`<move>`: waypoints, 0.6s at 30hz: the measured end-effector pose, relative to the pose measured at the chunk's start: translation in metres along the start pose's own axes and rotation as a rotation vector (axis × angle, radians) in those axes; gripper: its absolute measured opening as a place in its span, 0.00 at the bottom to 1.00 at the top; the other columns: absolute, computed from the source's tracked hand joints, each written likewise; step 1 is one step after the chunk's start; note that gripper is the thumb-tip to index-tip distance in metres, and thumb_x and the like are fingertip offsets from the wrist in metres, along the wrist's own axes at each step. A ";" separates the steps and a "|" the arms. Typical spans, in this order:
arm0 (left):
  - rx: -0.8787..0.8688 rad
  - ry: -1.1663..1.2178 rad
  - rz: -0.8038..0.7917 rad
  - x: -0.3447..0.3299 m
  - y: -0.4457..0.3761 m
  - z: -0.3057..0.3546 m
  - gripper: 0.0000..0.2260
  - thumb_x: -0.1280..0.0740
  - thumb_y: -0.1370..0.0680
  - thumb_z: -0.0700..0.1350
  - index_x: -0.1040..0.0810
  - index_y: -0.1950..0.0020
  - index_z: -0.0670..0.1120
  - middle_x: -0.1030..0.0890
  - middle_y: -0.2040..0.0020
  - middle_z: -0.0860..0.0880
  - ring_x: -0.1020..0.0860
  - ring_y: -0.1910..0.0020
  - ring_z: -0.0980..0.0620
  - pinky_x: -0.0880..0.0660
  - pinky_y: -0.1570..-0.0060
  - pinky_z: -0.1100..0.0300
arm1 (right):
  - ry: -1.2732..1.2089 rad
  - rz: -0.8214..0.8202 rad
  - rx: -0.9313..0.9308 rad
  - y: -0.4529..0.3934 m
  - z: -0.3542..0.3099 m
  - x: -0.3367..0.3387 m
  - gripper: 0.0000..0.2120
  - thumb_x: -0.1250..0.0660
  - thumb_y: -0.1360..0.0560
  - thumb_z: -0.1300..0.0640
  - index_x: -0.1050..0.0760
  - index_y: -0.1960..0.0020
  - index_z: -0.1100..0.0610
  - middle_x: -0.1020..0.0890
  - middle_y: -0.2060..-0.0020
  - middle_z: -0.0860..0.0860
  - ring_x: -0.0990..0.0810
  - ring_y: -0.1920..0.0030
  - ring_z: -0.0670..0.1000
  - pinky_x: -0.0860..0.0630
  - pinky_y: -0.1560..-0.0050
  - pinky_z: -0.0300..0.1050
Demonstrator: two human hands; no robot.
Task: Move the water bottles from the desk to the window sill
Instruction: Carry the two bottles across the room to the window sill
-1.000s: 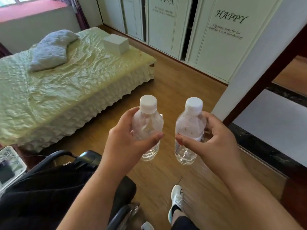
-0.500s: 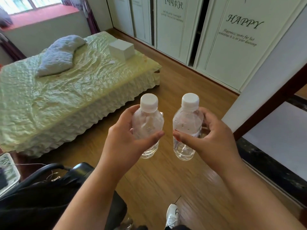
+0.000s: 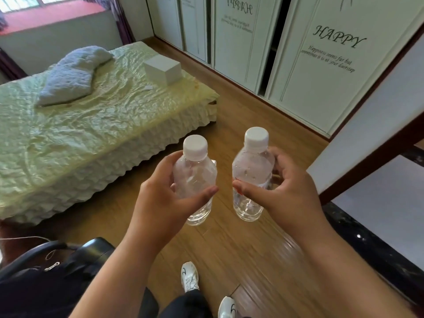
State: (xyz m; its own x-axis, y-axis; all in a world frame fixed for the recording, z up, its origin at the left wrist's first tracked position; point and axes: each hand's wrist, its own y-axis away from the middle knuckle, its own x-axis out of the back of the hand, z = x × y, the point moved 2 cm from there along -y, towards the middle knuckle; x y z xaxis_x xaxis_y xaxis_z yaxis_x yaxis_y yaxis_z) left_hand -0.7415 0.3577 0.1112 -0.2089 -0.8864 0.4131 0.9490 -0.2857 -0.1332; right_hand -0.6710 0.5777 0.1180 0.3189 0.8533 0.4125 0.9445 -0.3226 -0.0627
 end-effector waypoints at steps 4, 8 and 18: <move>0.020 0.027 -0.037 -0.003 -0.032 -0.007 0.35 0.18 0.37 0.58 0.25 0.31 0.59 0.17 0.42 0.61 0.19 0.43 0.63 0.20 0.48 0.65 | 0.062 0.036 -0.019 -0.026 0.002 -0.002 0.35 0.21 0.37 0.38 0.28 0.32 0.39 0.20 0.44 0.34 0.23 0.44 0.32 0.22 0.53 0.27; 0.010 0.050 -0.070 -0.001 -0.076 -0.012 0.34 0.17 0.36 0.58 0.25 0.32 0.60 0.17 0.43 0.62 0.18 0.44 0.64 0.20 0.48 0.63 | 0.091 0.082 -0.038 -0.058 -0.002 -0.007 0.35 0.21 0.36 0.37 0.29 0.32 0.39 0.21 0.44 0.33 0.23 0.43 0.33 0.23 0.54 0.26; 0.002 0.089 -0.121 0.035 -0.185 -0.040 0.35 0.17 0.37 0.58 0.27 0.33 0.65 0.17 0.42 0.63 0.18 0.45 0.65 0.21 0.45 0.60 | 0.128 0.163 -0.078 -0.148 -0.024 -0.052 0.36 0.21 0.36 0.39 0.29 0.31 0.40 0.21 0.41 0.36 0.22 0.42 0.38 0.22 0.48 0.32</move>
State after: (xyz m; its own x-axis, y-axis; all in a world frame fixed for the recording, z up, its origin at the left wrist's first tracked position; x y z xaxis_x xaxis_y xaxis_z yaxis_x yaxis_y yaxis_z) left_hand -0.9341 0.3648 0.1142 -0.3416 -0.8744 0.3447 0.9161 -0.3917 -0.0858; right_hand -0.8295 0.5712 0.1275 0.4492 0.7300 0.5151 0.8707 -0.4870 -0.0690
